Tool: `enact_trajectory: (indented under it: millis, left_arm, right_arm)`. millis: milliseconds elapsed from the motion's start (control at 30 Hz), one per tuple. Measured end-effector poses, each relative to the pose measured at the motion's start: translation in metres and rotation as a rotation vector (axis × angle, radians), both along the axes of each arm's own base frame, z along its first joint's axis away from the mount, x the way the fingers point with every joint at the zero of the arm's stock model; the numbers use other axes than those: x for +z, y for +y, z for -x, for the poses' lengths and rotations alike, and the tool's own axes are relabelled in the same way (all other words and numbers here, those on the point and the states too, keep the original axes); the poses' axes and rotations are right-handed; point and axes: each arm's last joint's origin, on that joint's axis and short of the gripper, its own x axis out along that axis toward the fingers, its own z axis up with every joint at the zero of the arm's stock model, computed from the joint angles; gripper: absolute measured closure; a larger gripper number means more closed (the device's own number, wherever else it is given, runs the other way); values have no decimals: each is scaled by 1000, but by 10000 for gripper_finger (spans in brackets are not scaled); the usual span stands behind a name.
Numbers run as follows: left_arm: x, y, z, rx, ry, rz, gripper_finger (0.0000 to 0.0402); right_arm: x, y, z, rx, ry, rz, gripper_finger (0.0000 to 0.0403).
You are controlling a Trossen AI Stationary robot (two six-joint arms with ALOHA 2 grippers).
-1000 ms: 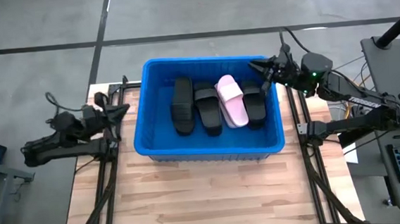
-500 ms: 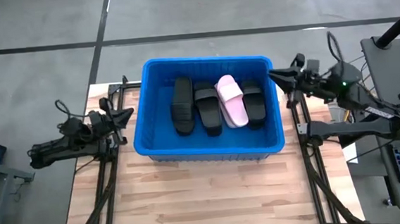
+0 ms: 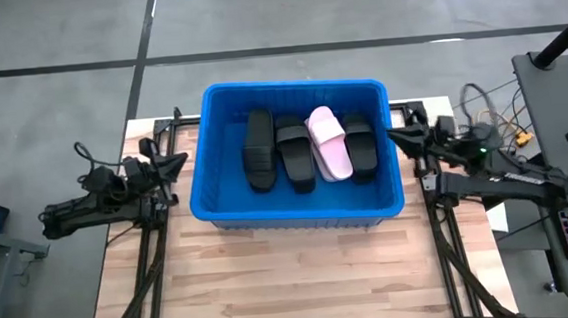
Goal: Pick and place slides into bin
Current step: Return to Home Position
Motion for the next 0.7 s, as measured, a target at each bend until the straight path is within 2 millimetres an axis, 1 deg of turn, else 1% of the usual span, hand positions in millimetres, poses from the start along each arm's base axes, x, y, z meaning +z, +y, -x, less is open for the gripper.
enact_trajectory:
  millis: [67, 133, 200, 300, 367, 500, 567, 700]
  left_arm:
    - [-1, 0, -2, -1, 10, 2, 401]
    - [-1, 0, -3, -1, 17, 2, 401]
    - [-1, 0, -4, -3, 21, 2, 401]
    - [-2, 0, -5, -6, 27, 10, 401]
    - [-2, 0, -6, -21, 18, 55, 402]
    - [-3, 0, -8, -65, 9, 115, 402]
    - [-3, 0, -9, -76, 15, 112, 401]
    - [-4, 0, -12, -77, 31, 114, 401]
  right_arm:
    - [-3, 6, 13, 26, -39, 2, 370]
    - [-8, 12, 25, 75, -77, -35, 380]
    - [-17, 15, 31, 109, -86, -69, 389]
    - [-28, 18, 34, 106, -88, -64, 393]
    - [-33, 19, 35, 83, -81, -44, 394]
    - [-46, 23, 33, 146, -61, -47, 394]
    - [-51, 24, 30, 150, -40, -12, 394]
    - [-53, 23, 29, 82, -48, 53, 394]
